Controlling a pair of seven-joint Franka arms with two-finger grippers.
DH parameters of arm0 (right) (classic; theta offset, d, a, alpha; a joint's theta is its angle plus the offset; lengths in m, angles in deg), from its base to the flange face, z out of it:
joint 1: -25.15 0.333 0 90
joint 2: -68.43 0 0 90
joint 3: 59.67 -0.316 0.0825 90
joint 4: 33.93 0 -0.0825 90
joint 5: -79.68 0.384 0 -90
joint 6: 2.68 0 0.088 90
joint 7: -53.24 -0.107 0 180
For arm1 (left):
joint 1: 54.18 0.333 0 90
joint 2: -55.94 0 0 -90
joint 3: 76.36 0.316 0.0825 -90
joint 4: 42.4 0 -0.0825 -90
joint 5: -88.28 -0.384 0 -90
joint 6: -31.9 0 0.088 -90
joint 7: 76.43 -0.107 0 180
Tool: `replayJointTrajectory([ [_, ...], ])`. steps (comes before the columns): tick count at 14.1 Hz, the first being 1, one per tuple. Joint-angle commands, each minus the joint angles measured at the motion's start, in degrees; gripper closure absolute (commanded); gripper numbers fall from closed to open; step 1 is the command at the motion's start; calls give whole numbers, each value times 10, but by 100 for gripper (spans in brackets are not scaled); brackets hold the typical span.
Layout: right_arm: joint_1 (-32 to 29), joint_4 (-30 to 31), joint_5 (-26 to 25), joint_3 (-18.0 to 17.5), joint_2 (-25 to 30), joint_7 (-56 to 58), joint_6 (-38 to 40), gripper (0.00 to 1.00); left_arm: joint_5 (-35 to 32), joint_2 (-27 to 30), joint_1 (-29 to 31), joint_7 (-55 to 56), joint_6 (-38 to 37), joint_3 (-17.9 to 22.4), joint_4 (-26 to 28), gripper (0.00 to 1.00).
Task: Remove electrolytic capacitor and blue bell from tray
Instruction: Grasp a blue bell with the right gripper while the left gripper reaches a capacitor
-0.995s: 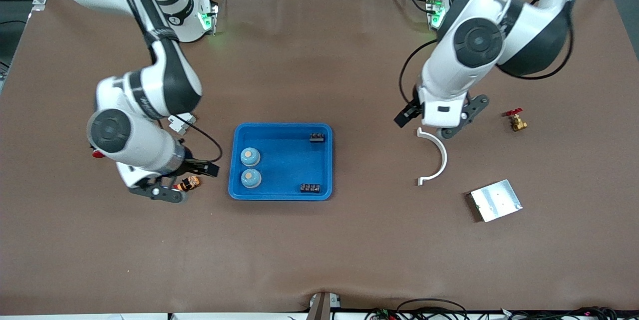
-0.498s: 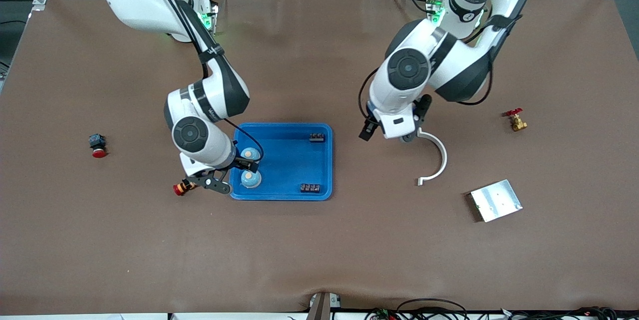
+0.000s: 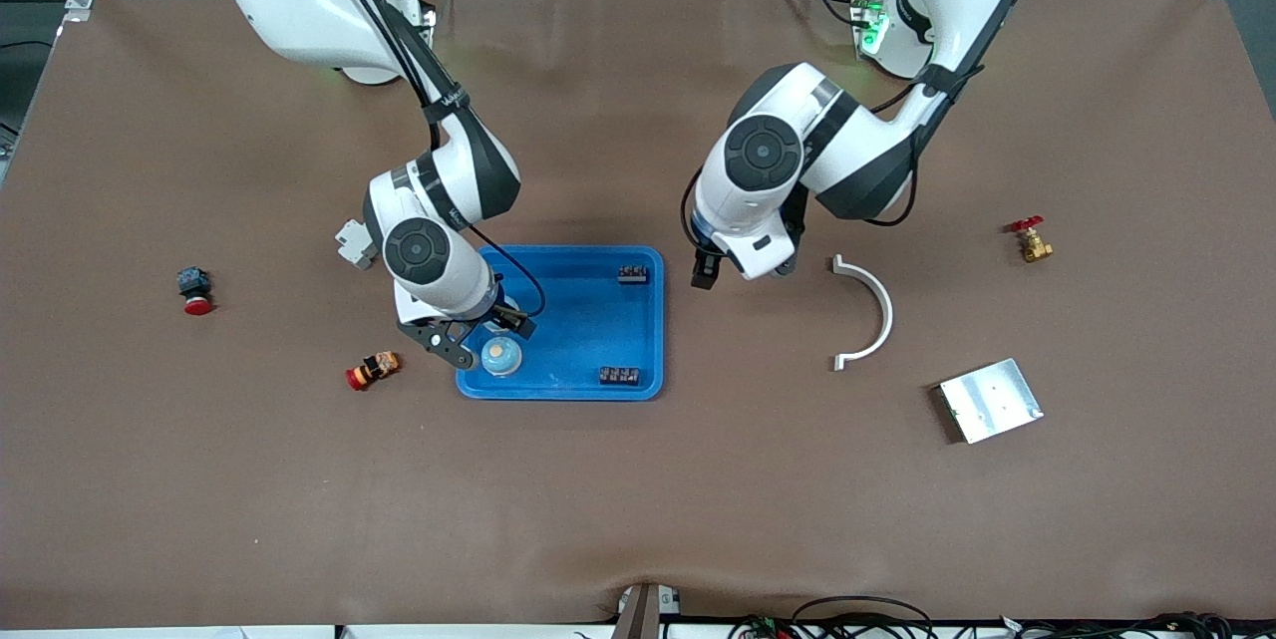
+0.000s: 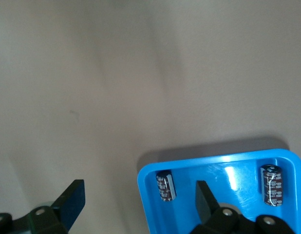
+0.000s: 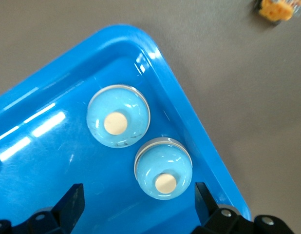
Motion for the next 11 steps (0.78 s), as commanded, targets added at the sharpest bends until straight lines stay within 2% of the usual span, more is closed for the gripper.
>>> replayJointTrajectory([
  [1, -5, 27, 5, -6, 14, -11, -13, 0, -16, -23, -18, 58, 14, 3, -13, 0],
  [3, -11, 28, 5, -8, 8, -11, -13, 0, -44, -60, -40, 99, 32, 5, -25, 0],
  [6, -16, 28, 9, -9, 0, -11, -15, 0, -103, -139, -68, 179, 33, 6, -74, 0],
  [11, -15, 25, 44, -9, -13, -11, -33, 0, -104, -156, -79, 199, 65, 10, -78, 0],
])
